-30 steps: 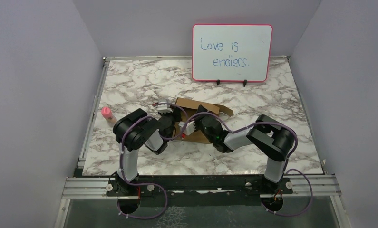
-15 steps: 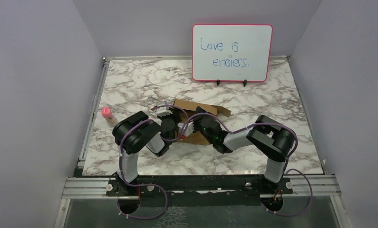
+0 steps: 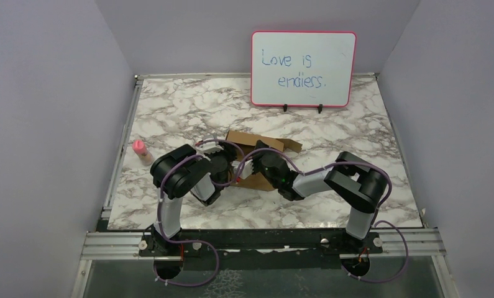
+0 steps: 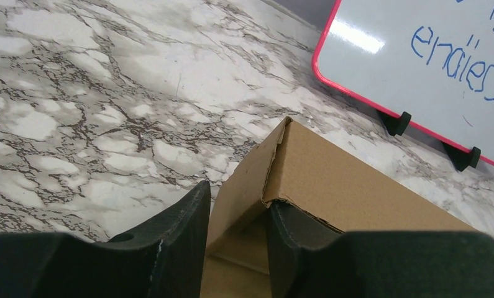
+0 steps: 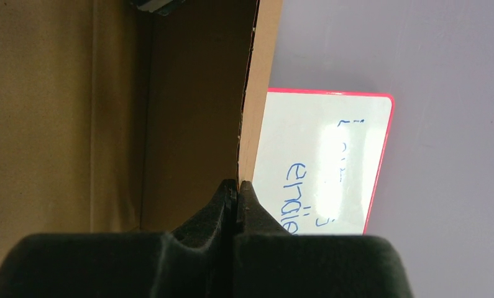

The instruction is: Fold the paper box

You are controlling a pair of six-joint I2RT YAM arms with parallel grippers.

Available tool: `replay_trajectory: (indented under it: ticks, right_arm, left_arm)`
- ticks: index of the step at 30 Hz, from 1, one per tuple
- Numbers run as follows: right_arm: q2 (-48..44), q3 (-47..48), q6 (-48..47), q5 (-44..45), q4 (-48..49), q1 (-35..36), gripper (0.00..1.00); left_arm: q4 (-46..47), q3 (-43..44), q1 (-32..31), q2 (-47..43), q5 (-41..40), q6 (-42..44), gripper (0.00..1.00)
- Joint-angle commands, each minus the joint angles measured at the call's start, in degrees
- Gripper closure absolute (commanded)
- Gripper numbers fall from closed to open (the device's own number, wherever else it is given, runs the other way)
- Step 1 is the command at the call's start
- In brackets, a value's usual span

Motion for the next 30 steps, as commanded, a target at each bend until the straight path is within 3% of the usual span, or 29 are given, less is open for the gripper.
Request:
replay_trajectory:
  ticks: [1,10,30]
  right_arm:
    - [-0.3,-0.6,4.6,-2.5,-8.4,1.7,0.99]
    - [-0.4,-0.7,5.7,-2.6,-9.2,2.3,0.99]
    - [0.1,-1.2,7.7,-2.9,-9.2,3.1,0.99]
  left_arm:
    - [5.6,1.0,0.8,2.0,-1.7,-0.4,0.61]
    - [-2.7,3.9,2.2,1.7,-3.2,-6.8,0.63]
    - [-19.2,8.3,3.0,-1.2,-7.5,-19.4,0.79]
